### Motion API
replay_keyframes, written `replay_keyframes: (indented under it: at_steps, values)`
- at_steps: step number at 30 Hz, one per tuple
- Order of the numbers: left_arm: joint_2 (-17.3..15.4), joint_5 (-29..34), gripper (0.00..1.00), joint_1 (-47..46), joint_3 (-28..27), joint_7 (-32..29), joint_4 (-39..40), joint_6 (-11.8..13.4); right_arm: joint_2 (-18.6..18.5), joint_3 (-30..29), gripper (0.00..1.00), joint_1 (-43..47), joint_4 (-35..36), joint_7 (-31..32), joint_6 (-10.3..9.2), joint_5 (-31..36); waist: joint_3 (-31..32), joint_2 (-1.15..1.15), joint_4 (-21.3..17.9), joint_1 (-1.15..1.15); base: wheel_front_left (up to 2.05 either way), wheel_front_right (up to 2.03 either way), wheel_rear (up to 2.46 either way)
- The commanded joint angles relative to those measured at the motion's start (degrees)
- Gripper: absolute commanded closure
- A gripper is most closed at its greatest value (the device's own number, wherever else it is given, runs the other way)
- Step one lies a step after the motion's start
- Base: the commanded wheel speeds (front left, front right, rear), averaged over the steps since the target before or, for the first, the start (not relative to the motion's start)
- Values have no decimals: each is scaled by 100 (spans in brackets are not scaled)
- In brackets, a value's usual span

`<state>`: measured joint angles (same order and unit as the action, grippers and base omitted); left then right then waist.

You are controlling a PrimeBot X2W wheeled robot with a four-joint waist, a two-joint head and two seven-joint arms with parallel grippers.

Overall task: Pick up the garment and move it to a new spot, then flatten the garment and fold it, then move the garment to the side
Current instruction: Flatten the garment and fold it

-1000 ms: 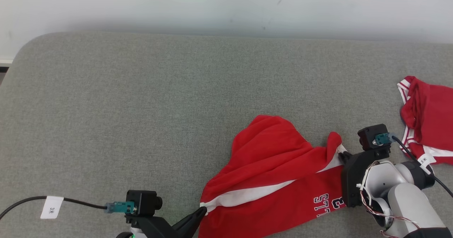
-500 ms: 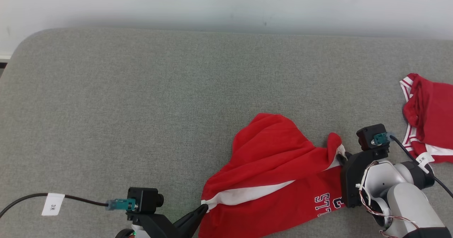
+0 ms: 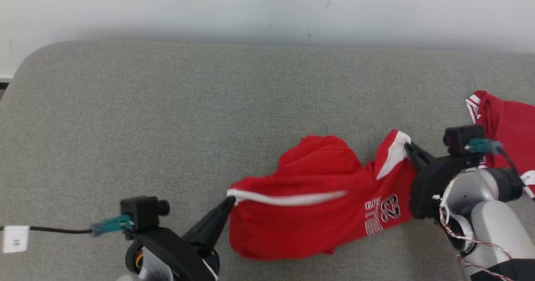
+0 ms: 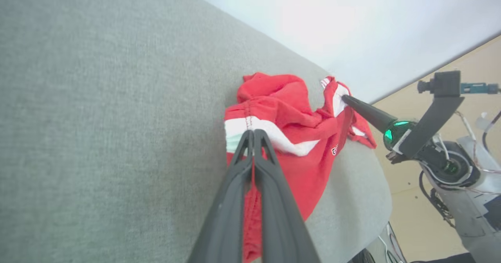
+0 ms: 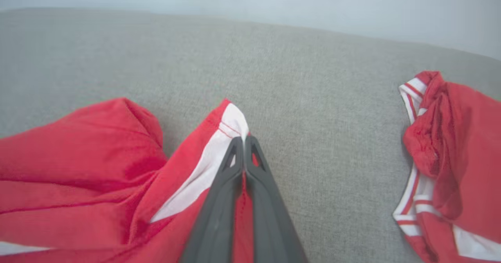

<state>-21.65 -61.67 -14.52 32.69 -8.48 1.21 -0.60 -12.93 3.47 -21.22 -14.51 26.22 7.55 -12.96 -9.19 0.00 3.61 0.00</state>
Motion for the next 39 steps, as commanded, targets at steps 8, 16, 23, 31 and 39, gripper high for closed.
replay_keyframes:
  at_steps: [8,16,23,31,39]
  values:
    - [-6,-787,100,-357,-798,207,890,-184,65,-710,100,-230,1140,-593,-15,-1140,148,0,-184,0,0,0,0]
    - [-197,-1441,100,-1093,-1226,-356,1721,-3,176,-1003,100,-741,2121,-521,-14,-1820,-16,0,-441,0,0,0,0]
    - [-369,-1684,100,-2502,-1569,-991,1838,599,193,-503,100,-1848,2144,-237,-8,-2015,-965,0,-830,0,0,0,0]
    - [-153,-1129,100,-5148,-2115,-560,507,973,289,64,100,-4217,640,-1122,-8,-1264,-2406,0,-1174,0,0,0,0]
    - [181,-533,100,-6841,-2409,851,-796,1,225,2,100,-5916,-645,-2928,-8,-129,-2622,0,-1192,0,0,0,0]
